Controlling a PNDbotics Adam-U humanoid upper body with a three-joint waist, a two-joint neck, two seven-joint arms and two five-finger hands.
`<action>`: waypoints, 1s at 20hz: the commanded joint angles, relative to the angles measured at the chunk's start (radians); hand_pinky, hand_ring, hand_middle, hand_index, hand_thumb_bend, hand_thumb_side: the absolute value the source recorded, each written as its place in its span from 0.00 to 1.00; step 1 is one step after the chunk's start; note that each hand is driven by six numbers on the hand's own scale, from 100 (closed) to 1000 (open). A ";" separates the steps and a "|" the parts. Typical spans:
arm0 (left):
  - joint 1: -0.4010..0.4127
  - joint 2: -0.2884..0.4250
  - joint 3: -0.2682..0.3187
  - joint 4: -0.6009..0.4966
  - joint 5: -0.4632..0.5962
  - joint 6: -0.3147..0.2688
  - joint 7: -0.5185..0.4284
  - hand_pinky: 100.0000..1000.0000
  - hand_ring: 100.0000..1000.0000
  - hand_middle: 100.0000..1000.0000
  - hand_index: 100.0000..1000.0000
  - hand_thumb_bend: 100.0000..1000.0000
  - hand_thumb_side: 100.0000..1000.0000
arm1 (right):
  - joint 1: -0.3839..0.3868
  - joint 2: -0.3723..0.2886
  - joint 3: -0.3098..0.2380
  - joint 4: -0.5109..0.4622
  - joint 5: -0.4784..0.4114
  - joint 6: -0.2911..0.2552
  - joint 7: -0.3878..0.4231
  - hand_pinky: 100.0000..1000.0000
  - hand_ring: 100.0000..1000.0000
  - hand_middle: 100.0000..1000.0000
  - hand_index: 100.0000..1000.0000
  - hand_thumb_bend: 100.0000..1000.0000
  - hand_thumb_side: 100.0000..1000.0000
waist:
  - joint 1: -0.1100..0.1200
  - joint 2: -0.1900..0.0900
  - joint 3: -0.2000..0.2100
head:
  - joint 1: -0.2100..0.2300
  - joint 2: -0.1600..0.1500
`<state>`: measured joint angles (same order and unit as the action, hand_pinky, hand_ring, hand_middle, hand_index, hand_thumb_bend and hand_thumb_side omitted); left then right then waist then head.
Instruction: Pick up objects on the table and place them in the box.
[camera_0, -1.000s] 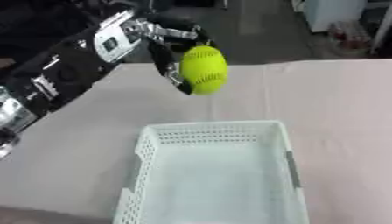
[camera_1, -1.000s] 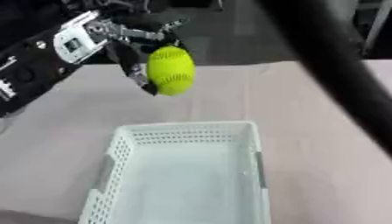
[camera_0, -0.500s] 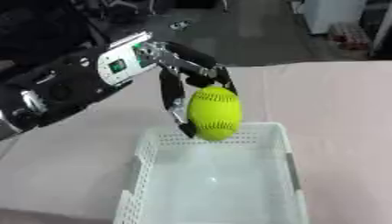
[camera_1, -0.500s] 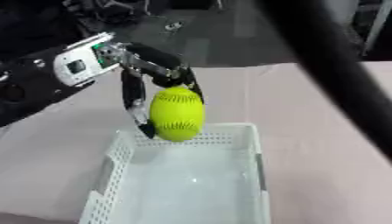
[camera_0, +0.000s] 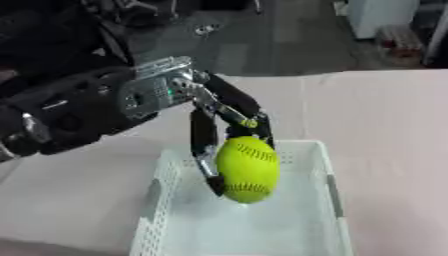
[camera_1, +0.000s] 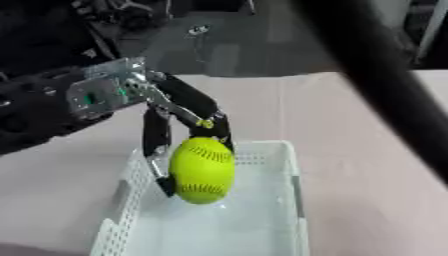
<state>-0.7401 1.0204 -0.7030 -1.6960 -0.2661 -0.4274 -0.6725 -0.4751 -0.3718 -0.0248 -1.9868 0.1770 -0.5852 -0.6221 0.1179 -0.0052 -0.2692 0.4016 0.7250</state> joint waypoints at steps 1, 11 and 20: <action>-0.020 0.037 0.016 0.009 -0.142 -0.288 -0.234 0.98 1.00 1.00 0.98 0.35 0.97 | -0.019 -0.021 0.000 -0.013 -0.002 -0.015 -0.011 0.23 0.39 0.41 0.54 0.00 0.96 | -0.005 -0.012 0.000 | 0.015 -0.007; -0.031 0.012 0.028 0.084 -0.274 -0.366 -0.234 1.00 1.00 1.00 1.00 0.58 1.00 | -0.018 -0.021 -0.002 -0.013 -0.003 -0.017 -0.010 0.23 0.39 0.41 0.54 0.00 0.96 | -0.006 -0.012 0.002 | 0.017 -0.010; 0.035 0.066 0.208 0.050 -0.235 -0.289 -0.213 1.00 1.00 1.00 1.00 0.48 0.86 | -0.012 -0.026 -0.007 -0.013 0.002 -0.016 -0.016 0.23 0.39 0.41 0.54 0.00 0.96 | -0.008 -0.012 0.015 | 0.005 -0.023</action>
<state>-0.6953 1.0347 -0.5445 -1.6314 -0.5125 -0.4696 -0.6303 -0.4750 -0.3729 -0.0258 -1.9868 0.1768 -0.5866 -0.6208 0.1174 -0.0052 -0.2555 0.4052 0.7184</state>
